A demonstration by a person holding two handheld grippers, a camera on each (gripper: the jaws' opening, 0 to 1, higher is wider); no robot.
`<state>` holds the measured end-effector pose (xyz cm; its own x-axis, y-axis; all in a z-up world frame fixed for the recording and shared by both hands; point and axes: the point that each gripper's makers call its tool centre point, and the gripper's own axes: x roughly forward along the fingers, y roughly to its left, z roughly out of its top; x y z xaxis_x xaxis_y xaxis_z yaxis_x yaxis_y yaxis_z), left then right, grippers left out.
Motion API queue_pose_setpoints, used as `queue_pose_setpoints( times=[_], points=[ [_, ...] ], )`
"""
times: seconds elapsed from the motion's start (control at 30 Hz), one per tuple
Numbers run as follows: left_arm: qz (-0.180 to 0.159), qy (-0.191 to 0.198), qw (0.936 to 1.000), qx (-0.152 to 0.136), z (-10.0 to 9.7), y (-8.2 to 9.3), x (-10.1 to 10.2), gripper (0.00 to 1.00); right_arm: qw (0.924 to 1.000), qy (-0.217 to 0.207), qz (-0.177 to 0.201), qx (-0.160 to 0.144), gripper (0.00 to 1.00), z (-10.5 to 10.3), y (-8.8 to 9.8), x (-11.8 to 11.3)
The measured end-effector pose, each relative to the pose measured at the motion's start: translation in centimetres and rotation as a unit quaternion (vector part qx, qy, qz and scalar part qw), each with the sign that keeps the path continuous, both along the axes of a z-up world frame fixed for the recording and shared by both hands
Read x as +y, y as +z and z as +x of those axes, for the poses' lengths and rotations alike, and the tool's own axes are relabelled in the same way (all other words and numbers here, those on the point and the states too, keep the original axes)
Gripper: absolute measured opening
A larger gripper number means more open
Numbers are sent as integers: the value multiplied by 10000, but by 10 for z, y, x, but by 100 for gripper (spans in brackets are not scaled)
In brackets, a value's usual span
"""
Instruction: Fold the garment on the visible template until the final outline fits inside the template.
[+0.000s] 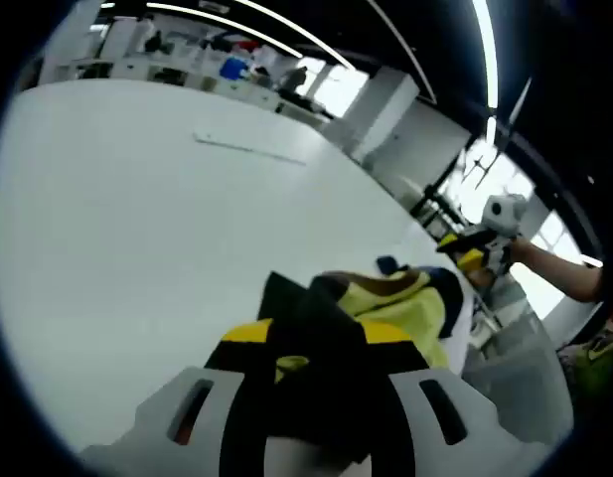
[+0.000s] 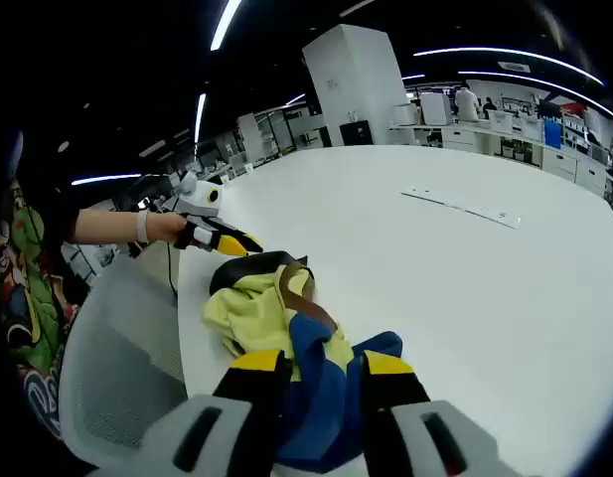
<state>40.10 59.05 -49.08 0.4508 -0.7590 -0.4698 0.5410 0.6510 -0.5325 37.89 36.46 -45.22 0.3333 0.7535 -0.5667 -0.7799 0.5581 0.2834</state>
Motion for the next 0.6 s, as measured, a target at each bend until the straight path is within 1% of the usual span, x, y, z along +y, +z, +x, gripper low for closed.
queue_pose_setpoints(
  times=[0.13, 0.3, 0.37, 0.5, 0.6],
  points=[
    [-24, 14, 9999, 168, -2, -6, -2, 25, 10000, 40, -37, 80, 21, 0, -5, 3],
    [-26, -6, 9999, 161, -5, -6, -4, 24, 9999, 83, -42, 110, 17, -1, -8, 6],
    [-10, -27, 9999, 135, -6, -5, -5, 23, 9998, 105, -21, 170, 16, 0, -9, 9],
    [-38, -41, 9999, 94, -7, -1, -4, 22, 9994, 214, -148, 212, 12, -1, -16, 13],
    [-23, -37, 10000, 68, -7, 0, -3, 22, 9992, 167, -151, 322, 9, 0, -20, 13]
  ],
)
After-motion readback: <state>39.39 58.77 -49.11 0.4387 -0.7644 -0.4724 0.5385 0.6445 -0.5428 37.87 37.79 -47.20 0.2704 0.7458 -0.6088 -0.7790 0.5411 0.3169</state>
